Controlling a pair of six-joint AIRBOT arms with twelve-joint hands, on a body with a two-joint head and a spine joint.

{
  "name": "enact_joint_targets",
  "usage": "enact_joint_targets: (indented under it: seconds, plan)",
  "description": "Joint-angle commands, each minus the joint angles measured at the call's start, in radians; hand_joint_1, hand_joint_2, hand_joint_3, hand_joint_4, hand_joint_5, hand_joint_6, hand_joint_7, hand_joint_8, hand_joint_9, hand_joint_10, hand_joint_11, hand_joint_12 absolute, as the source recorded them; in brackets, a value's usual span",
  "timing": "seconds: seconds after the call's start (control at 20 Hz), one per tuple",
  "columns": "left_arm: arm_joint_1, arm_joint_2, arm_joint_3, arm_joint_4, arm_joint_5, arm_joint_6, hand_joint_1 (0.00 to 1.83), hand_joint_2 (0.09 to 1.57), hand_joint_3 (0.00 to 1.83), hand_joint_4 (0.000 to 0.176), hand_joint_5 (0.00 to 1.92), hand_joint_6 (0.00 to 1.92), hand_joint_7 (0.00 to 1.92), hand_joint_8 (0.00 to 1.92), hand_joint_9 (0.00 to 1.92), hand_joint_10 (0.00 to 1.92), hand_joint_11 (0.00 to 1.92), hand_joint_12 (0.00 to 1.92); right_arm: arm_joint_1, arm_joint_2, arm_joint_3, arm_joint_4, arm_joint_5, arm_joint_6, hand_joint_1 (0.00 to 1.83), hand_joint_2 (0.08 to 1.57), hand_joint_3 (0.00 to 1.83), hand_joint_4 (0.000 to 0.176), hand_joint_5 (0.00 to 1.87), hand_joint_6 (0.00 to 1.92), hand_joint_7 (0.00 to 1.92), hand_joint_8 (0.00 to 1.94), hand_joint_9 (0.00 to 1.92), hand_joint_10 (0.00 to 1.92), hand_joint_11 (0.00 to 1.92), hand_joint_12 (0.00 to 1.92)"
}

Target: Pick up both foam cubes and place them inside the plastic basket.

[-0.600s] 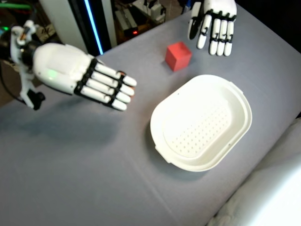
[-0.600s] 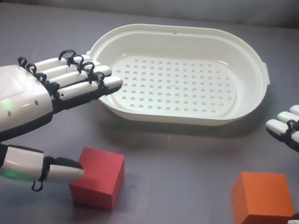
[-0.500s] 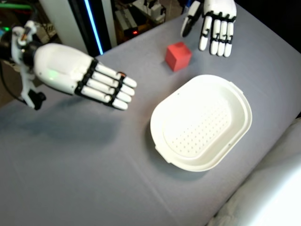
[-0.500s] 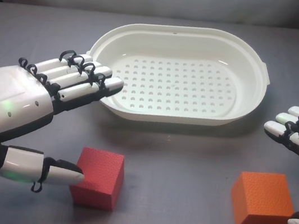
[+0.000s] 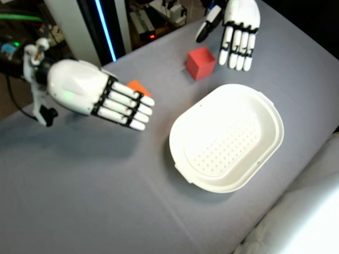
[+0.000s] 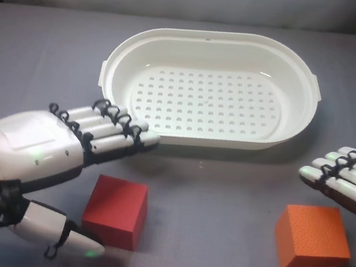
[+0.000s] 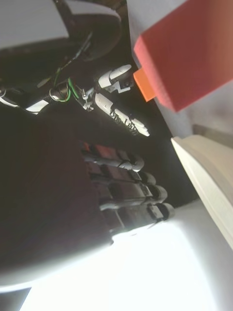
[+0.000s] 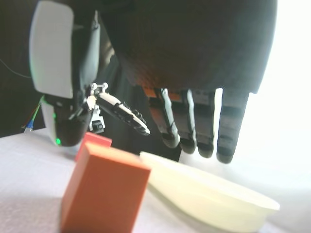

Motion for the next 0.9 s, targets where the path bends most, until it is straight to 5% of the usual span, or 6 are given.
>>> enact_joint_targets:
  seconds: [0.0, 0.3, 0.45, 0.5, 0.55, 0.85]
  plan:
    - [-0.013, -0.005, 0.004, -0.01, -0.08, -0.007, 0.65, 0.91, 0.02, 0.034, 0.0, 0.0, 0.01, 0.01, 0.08, 0.03, 0.0, 0.53, 0.015, -0.006, 0.009, -0.001, 0.089, 0.004, 0.54, 1.02, 0.0, 0.0, 0.0, 0.0, 0.0, 0.0, 0.0, 0.0, 0.0, 0.0]
    - [-0.013, -0.064, 0.047, -0.007, -0.025, -0.032, 0.87, 1.01, 0.01, 0.011, 0.04, 0.01, 0.29, 0.03, 0.39, 0.08, 0.0, 1.33, 0.052, -0.09, 0.081, -0.001, 0.002, 0.038, 0.66, 1.03, 0.0, 0.0, 0.0, 0.0, 0.02, 0.01, 0.05, 0.02, 0.03, 0.01]
    - [-0.016, -0.092, 0.066, -0.008, -0.01, -0.042, 1.16, 1.06, 0.0, 0.0, 0.57, 0.04, 0.81, 0.08, 0.72, 0.5, 0.38, 1.44, 0.053, -0.128, 0.124, -0.009, -0.021, 0.101, 0.74, 1.14, 0.01, 0.0, 0.21, 0.05, 0.44, 0.06, 0.37, 0.11, 0.0, 0.88]
    - [-0.017, -0.099, 0.071, -0.008, -0.01, -0.045, 1.23, 1.13, 0.01, 0.0, 0.75, 0.88, 0.97, 0.91, 0.9, 0.83, 0.69, 1.48, 0.053, -0.133, 0.132, -0.012, -0.021, 0.118, 0.98, 1.2, 0.0, 0.0, 0.55, 0.23, 0.78, 0.27, 0.61, 0.57, 0.21, 1.37]
    - [-0.018, -0.1, 0.072, -0.009, -0.017, -0.046, 1.24, 1.18, 0.0, 0.0, 0.77, 1.08, 0.94, 1.24, 0.97, 1.2, 0.86, 1.61, 0.053, -0.133, 0.132, -0.015, -0.02, 0.121, 1.18, 1.18, 0.01, 0.0, 0.72, 0.99, 0.93, 1.01, 0.84, 0.98, 0.59, 1.54]
    - [-0.02, -0.047, 0.029, -0.045, -0.136, -0.002, 1.2, 1.27, 0.0, 0.0, 0.67, 1.2, 0.76, 1.65, 0.84, 1.76, 0.83, 1.91, 0.064, -0.07, 0.081, -0.037, 0.108, 0.122, 1.35, 1.23, 0.0, 0.0, 0.65, 1.23, 0.79, 1.34, 0.79, 1.6, 0.61, 1.76]
